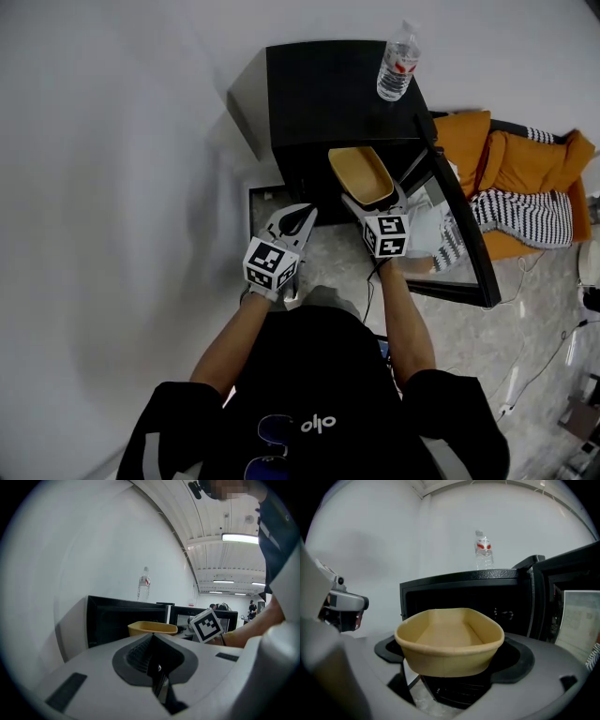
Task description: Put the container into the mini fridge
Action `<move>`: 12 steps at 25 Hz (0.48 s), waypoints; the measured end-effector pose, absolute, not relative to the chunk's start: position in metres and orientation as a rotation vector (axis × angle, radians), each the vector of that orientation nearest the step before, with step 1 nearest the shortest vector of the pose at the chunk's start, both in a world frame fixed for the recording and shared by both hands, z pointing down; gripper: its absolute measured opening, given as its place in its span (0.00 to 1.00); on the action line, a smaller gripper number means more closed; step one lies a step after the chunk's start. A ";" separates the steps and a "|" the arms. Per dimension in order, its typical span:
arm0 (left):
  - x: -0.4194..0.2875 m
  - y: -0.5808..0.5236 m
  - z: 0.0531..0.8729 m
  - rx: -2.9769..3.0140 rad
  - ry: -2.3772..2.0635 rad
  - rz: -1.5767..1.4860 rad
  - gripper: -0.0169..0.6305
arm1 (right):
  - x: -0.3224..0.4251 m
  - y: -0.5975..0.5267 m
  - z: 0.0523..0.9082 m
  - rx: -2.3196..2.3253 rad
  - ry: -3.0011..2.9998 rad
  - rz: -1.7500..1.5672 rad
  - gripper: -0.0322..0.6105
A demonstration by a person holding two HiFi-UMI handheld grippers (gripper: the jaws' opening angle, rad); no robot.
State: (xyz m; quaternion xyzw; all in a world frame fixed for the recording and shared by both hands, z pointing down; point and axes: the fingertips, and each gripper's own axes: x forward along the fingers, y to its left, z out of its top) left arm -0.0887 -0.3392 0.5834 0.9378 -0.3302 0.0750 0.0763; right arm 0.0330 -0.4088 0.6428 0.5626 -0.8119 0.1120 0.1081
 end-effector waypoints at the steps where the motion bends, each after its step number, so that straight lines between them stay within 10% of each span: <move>1: -0.088 -0.341 0.587 2.814 -0.987 0.224 0.04 | 0.032 -0.413 0.647 1.657 -2.388 0.325 0.91; 12: -0.101 -0.378 0.611 2.855 -0.980 0.211 0.04 | 0.021 -0.473 0.675 1.705 -2.376 0.307 0.91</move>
